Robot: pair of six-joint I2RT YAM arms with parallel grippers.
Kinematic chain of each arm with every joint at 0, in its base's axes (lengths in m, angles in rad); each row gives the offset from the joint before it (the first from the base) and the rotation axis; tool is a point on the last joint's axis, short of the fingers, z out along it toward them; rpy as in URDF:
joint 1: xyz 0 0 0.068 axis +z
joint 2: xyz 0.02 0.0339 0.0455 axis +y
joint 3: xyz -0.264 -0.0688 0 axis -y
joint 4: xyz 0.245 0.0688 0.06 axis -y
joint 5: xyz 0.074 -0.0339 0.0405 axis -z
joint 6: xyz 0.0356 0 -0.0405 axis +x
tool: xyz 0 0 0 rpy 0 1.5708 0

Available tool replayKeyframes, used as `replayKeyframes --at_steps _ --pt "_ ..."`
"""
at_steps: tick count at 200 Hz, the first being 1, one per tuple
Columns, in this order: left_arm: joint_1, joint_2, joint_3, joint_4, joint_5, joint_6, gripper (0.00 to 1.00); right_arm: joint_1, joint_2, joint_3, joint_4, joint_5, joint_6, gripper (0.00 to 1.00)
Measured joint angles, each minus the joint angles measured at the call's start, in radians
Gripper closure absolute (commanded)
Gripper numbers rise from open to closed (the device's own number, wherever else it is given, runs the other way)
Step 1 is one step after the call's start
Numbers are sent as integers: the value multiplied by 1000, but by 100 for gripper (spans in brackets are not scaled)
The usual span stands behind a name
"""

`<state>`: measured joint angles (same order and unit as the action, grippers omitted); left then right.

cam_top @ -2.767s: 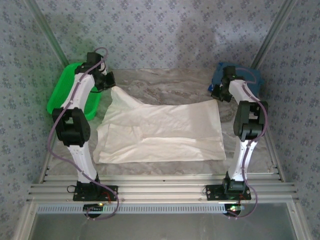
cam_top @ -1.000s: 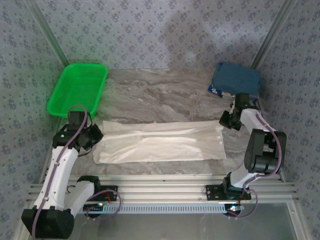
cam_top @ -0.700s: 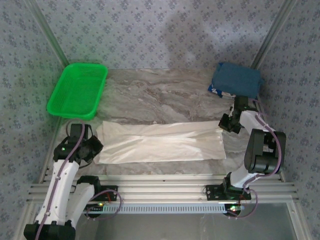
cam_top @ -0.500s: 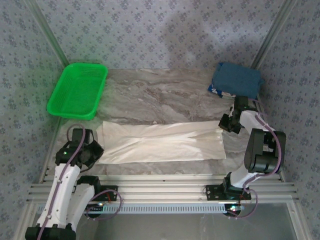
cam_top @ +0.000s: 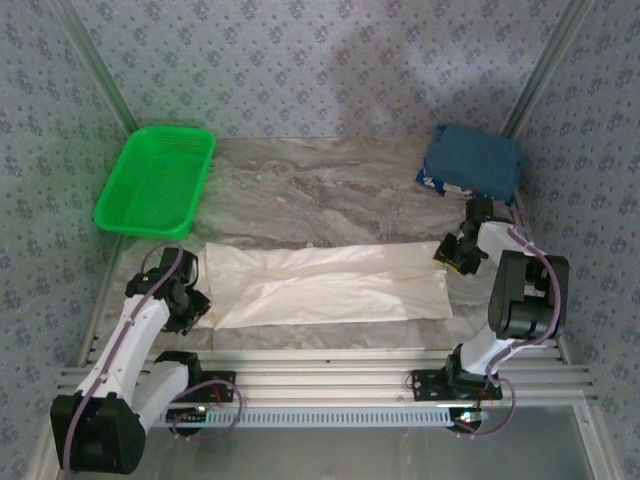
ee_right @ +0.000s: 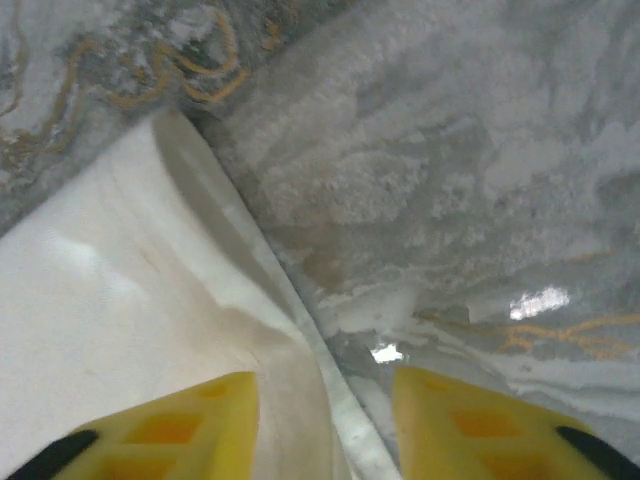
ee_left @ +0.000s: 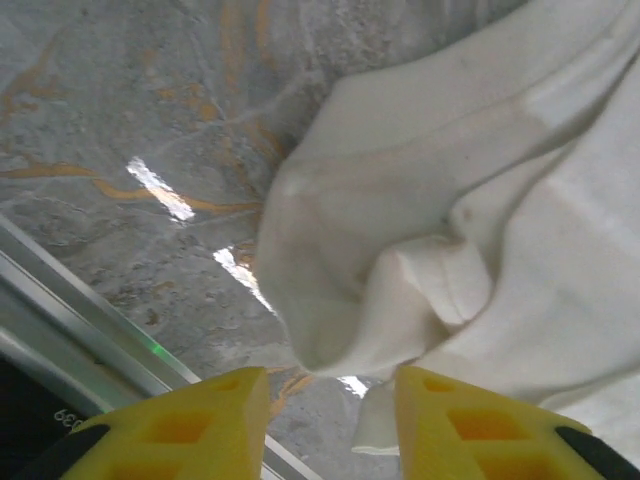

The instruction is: Fold and stack the t-shirts

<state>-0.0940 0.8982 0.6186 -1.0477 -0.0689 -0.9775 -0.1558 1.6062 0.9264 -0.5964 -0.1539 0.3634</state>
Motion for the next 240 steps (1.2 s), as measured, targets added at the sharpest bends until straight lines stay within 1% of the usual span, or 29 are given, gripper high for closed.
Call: replayKeyframes --at_steps 20,40,51,68,85,107,117,133,157,188,211,240 --pt "-12 -1 30 -24 -29 -9 44 3 -20 0 -40 -3 29 26" --pt "-40 9 121 -18 -38 7 37 17 -98 0 -72 -11 54 11" --pt "-65 30 175 9 -36 29 32 31 -153 0 -82 -24 61 5" --pt "-107 85 237 97 9 74 31 55 -236 0 -85 -55 52 1" --pt "-138 178 267 188 98 134 31 85 -304 0 -81 -114 29 0" --pt "-160 336 296 261 219 217 34 126 -364 0 -71 -220 -10 0" --pt "-168 418 308 282 266 259 38 139 -377 0 -66 -269 -21 0" --pt "-179 531 343 289 310 325 45 158 -381 0 -58 -327 -33 0" --pt "-192 674 410 298 333 395 49 183 -384 0 -50 -375 -40 0" --pt "-218 789 481 300 331 466 52 201 -394 0 -50 -405 -43 0" --pt "-246 831 493 298 322 490 54 202 -398 0 -51 -411 -43 0" --pt "-277 837 493 290 307 499 55 202 -410 0 -51 -411 -43 0"
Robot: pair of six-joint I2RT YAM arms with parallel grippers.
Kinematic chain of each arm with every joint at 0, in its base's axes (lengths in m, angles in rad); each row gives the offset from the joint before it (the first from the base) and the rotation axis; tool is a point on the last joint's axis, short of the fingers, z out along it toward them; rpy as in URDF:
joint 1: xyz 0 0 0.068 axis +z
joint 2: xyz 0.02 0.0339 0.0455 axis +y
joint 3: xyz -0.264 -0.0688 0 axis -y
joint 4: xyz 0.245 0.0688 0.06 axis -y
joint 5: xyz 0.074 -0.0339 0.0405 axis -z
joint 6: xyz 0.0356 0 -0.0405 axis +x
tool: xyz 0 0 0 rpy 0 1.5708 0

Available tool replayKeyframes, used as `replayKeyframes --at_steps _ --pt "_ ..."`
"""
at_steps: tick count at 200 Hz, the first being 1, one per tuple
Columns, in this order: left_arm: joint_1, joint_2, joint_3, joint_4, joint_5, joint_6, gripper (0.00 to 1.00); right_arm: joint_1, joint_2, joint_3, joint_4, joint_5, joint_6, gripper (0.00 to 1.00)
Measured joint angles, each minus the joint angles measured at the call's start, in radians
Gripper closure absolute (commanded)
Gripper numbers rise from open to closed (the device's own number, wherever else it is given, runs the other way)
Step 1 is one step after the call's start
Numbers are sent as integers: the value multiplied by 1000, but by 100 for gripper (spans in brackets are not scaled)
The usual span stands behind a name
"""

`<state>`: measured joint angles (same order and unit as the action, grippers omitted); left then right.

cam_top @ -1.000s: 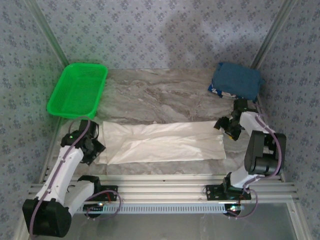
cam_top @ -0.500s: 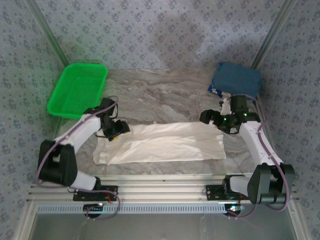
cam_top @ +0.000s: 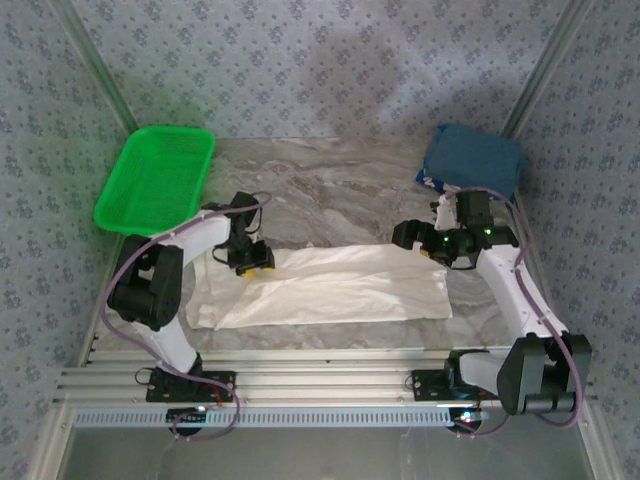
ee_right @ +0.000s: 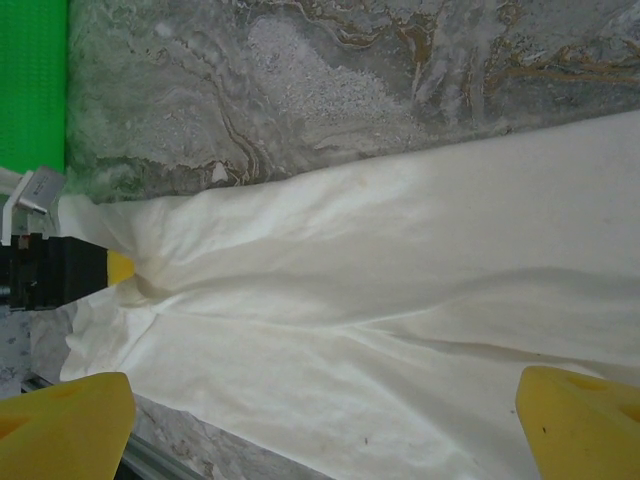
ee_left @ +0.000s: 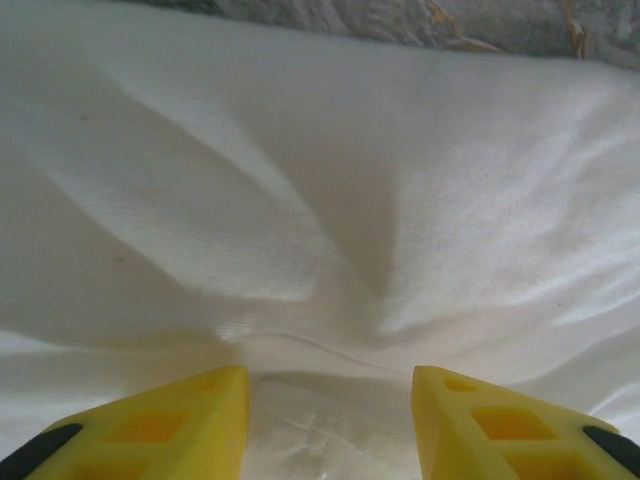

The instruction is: Fold and stack the t-shirts

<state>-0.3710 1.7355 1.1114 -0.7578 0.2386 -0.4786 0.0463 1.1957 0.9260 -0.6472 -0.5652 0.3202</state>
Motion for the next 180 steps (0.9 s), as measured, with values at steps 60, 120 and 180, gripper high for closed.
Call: replayKeyframes --at_steps 60,120,180 --pt "-50 0 -30 -5 -30 -2 67 0 5 2 1 0 0 0" --pt "-88 -95 -56 -8 -27 -33 68 0 32 11 1 1 0 0" --pt "-202 -175 -210 19 38 -151 68 -1 69 21 0 0 -1 0"
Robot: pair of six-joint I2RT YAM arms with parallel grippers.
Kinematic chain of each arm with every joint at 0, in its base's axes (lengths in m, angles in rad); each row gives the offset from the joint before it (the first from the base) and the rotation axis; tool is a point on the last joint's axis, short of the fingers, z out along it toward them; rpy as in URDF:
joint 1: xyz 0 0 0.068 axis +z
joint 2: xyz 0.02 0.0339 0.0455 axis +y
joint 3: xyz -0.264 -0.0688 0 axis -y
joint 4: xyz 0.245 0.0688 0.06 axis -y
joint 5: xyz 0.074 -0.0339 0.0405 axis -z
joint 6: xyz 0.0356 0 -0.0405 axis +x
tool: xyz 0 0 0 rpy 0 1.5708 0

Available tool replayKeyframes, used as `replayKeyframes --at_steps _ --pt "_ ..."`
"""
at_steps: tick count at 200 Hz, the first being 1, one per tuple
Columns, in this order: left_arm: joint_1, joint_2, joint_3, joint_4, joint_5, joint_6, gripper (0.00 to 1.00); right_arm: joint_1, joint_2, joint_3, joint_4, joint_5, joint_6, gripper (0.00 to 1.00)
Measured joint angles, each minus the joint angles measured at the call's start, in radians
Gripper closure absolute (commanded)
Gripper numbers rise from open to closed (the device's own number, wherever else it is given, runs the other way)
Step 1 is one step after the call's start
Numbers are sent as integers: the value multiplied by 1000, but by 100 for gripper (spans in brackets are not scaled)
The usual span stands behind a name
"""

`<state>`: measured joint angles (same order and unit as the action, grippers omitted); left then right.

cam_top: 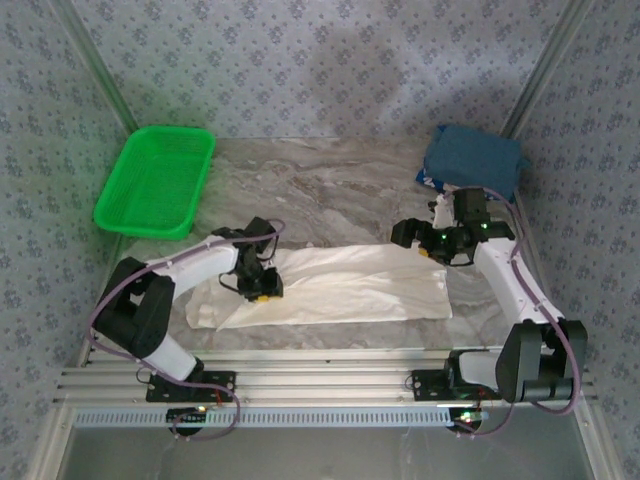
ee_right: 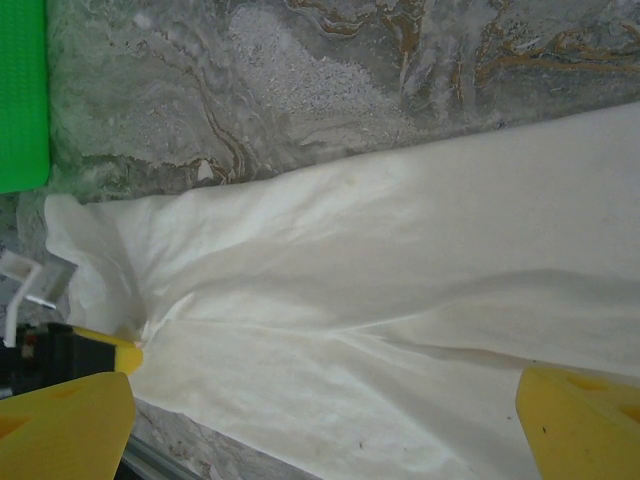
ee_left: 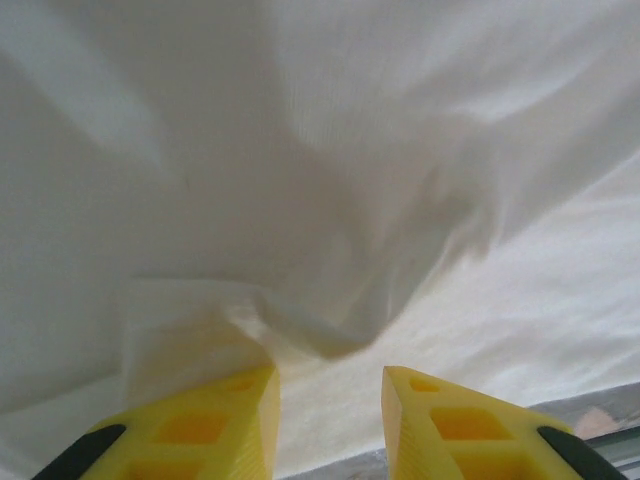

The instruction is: Fold and stack the t-shirts

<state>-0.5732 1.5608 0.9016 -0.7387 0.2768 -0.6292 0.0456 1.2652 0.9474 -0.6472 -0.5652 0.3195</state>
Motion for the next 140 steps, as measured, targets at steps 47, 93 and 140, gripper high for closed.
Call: replayKeyframes --at_steps 47,93,140 --pt "-16 -114 -26 48 42 -76 58 0 21 19 1 0 -7 0" --pt "92 -204 -20 39 3 -97 55 0 45 29 9 0 -14 0" --pt "211 -171 -19 23 -117 -105 59 0 47 29 11 0 -14 0"
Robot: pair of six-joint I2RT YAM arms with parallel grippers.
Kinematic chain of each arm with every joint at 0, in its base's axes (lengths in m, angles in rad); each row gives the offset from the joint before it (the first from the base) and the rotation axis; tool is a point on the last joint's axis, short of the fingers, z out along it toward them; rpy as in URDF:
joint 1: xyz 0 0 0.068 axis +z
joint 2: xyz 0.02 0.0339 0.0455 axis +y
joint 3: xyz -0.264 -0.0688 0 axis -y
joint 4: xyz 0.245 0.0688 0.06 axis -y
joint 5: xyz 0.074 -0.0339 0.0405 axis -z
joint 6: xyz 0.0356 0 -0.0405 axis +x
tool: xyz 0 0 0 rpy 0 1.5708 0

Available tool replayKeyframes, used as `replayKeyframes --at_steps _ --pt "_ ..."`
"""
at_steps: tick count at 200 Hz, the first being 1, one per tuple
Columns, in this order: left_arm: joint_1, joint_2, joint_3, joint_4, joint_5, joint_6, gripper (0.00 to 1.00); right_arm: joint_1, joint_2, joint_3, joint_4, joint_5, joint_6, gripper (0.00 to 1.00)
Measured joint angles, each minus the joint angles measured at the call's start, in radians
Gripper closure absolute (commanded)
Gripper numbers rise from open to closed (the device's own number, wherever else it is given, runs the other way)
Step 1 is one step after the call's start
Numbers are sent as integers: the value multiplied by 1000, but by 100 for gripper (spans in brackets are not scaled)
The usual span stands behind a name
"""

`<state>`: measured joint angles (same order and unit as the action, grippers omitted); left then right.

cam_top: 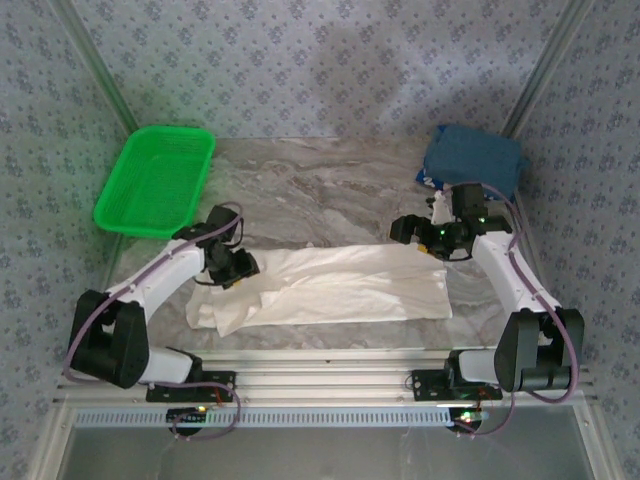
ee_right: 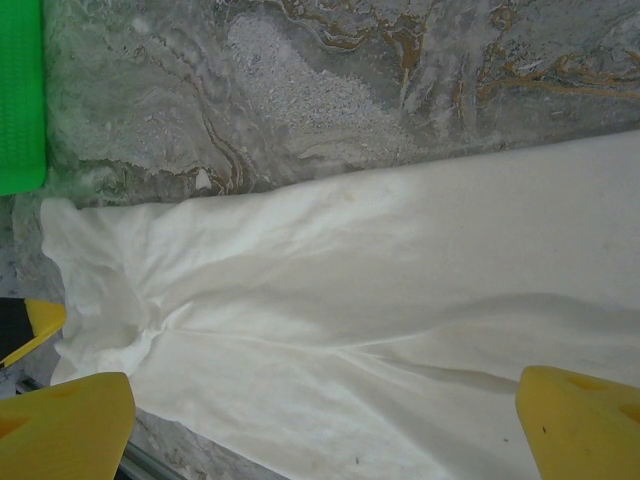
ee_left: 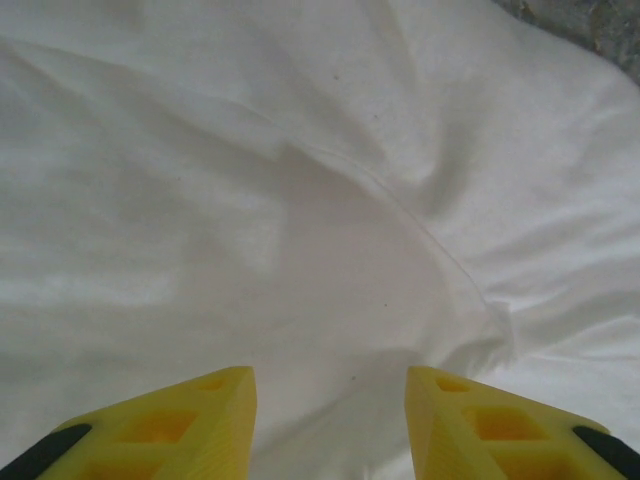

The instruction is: Fold and stack the t-shirts

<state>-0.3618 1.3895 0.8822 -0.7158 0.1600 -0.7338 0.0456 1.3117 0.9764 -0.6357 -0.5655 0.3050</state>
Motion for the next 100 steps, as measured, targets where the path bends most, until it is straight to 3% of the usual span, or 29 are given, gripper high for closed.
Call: replayKeyframes --at_steps 33,63,100 --pt "-114 124 17 59 29 22 70 0 0 0 -1 0 -1 0" --pt "-239 185 30 86 95 41 73 0 -1 0 -5 0 -7 0" --pt "-234 149 21 68 107 38 72 -2 -2 0 -5 26 -2 0"
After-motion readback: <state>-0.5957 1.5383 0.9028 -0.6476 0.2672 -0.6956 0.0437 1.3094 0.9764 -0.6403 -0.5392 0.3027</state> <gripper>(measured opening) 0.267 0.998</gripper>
